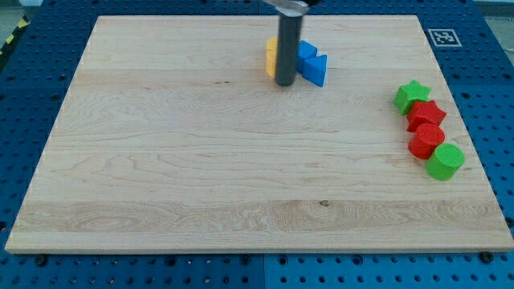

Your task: Move the blue triangle into the green star

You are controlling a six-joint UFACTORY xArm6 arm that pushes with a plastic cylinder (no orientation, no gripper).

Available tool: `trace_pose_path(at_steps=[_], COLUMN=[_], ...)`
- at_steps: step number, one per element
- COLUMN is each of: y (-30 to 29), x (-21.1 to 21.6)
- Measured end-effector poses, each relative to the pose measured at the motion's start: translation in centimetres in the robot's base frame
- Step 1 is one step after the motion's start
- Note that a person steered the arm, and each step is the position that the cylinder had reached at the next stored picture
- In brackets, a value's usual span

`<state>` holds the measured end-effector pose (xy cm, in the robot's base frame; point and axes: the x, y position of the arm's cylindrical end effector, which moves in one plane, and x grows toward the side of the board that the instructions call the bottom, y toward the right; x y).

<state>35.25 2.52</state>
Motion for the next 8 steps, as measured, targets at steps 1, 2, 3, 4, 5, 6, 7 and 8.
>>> trace_pose_path(at_steps=[1,2,3,4,5,6,7,8], y=[-1.4,1.1,7.9,10.4,8.7,6.3,5.9,6.6], x=[-1.6,-2.4,-2.4,-2.8,-3.0,-2.9,-1.6,0.3])
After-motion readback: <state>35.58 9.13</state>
